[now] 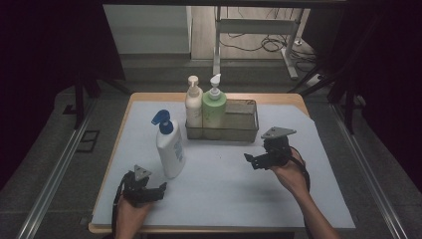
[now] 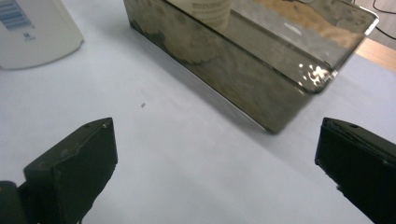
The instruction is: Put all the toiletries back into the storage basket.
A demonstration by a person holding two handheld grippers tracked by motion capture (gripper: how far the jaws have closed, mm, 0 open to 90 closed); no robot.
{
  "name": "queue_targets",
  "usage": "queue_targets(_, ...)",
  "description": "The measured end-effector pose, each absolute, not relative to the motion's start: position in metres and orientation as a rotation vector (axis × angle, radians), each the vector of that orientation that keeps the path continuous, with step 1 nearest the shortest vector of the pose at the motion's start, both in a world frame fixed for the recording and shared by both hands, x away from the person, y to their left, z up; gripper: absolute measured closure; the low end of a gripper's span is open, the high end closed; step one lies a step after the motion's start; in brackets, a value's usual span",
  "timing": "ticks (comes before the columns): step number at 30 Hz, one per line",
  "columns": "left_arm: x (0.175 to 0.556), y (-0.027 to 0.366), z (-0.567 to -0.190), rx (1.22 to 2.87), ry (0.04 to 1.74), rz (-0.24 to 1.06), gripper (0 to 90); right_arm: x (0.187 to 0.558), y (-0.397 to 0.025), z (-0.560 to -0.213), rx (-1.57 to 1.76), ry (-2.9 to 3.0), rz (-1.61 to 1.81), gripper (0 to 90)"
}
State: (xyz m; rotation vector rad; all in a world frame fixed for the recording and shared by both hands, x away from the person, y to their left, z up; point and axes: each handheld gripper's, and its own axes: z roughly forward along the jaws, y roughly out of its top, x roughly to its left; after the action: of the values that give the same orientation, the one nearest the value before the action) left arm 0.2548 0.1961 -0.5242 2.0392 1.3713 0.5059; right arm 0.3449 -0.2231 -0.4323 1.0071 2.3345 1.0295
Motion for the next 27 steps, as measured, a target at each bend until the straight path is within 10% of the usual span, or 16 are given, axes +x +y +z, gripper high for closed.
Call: queue_targets(27,0.255,0.196,-0.524,2.038,1.373,0.505,12.1,0.297,-0.281,-0.481,1.128,2.308,1.007,0.0)
